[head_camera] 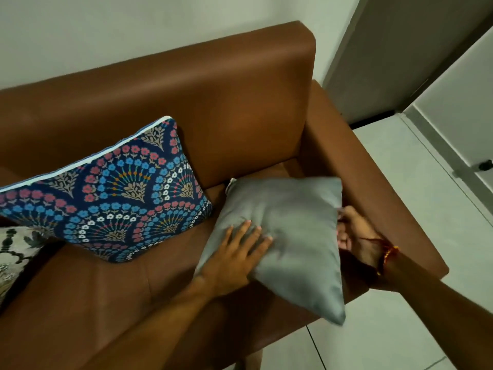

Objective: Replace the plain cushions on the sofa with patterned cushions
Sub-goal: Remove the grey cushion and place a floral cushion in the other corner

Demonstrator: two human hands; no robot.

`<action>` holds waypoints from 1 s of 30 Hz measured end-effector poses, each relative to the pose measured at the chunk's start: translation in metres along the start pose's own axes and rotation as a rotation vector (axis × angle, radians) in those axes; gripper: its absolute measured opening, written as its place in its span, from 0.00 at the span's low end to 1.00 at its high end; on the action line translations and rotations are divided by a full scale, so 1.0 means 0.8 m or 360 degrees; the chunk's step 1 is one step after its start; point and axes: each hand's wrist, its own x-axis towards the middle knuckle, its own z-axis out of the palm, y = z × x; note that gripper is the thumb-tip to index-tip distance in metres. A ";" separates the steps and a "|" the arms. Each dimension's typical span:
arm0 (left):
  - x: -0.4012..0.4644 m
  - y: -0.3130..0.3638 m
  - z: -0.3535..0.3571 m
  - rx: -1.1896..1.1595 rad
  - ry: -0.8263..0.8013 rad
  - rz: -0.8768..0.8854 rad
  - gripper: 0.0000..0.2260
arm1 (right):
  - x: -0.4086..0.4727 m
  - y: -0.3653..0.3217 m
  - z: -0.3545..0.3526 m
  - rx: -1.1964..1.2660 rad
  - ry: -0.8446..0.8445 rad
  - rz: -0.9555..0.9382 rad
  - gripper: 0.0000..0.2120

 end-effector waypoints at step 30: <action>0.222 -0.177 -0.160 -0.0384 0.0713 -0.0981 0.11 | 0.065 -0.230 0.143 -0.1121 0.0275 -0.1498 0.38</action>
